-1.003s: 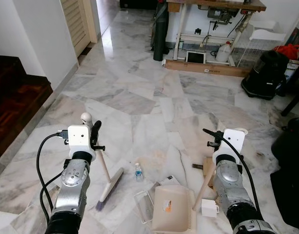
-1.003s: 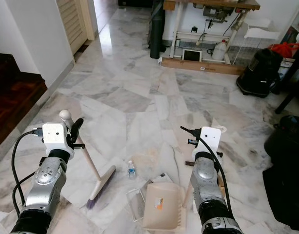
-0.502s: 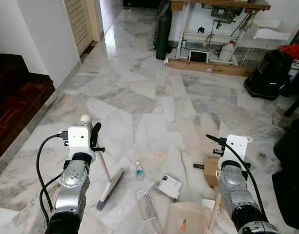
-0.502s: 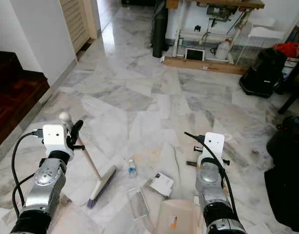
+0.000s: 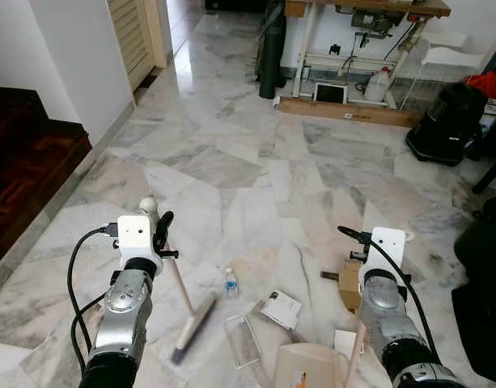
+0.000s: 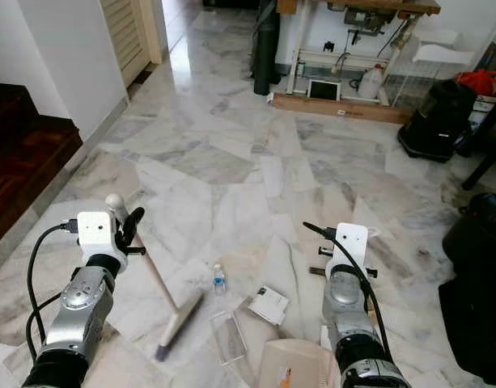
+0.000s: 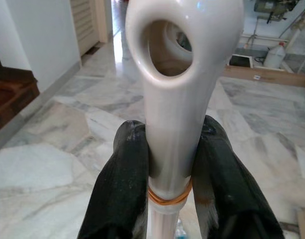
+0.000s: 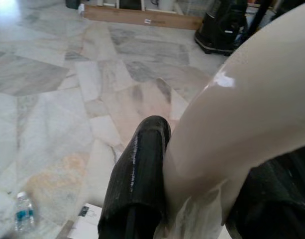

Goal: Sweep floor

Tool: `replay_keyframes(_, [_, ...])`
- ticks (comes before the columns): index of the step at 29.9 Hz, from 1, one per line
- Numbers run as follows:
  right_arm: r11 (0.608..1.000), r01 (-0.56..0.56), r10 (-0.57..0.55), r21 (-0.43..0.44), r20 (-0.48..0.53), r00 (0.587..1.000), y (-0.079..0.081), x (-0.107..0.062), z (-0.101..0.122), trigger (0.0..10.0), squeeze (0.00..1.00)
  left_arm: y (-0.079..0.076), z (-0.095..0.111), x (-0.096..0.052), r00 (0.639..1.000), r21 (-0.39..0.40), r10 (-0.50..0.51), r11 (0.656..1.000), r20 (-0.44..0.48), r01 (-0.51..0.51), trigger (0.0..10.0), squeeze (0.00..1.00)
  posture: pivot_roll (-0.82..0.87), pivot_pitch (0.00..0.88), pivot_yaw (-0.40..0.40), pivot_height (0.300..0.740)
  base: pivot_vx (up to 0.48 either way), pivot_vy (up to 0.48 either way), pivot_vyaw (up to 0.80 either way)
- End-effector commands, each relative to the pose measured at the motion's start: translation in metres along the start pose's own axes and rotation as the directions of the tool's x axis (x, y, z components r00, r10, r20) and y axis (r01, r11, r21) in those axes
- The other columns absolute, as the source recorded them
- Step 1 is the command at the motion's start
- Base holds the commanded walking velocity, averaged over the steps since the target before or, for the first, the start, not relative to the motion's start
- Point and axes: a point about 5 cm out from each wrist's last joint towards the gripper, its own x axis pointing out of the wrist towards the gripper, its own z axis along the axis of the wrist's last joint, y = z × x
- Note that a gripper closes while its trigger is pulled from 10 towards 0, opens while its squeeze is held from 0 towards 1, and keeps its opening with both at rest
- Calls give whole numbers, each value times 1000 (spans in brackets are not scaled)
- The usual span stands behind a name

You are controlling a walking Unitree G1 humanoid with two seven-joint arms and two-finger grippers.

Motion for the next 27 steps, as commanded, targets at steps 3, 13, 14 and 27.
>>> replay_keyframes(3, [999,-32,31,22,34,999,6,3,9,10000,0,1,6,4,1000,-10,0,1000,19,0,10000,0,4,78,-48,740,0,0,0])
replay_keyframes(13, [997,-67,66,31,52,996,15,1,9,10000,0,0,5,3,1000,-12,-18,1000,10,18,10000,0,16,67,-45,740,0,0,0])
replay_keyframes(14, [997,-74,72,25,55,996,16,1,9,10000,0,0,5,3,1000,-12,-21,1000,8,21,10000,0,23,63,-41,740,0,0,0])
replay_keyframes(27, [996,-93,93,6,43,995,19,-6,-6,10000,0,-9,-9,2,987,-67,-120,991,-102,114,10000,0,27,74,-32,740,0,0,0])
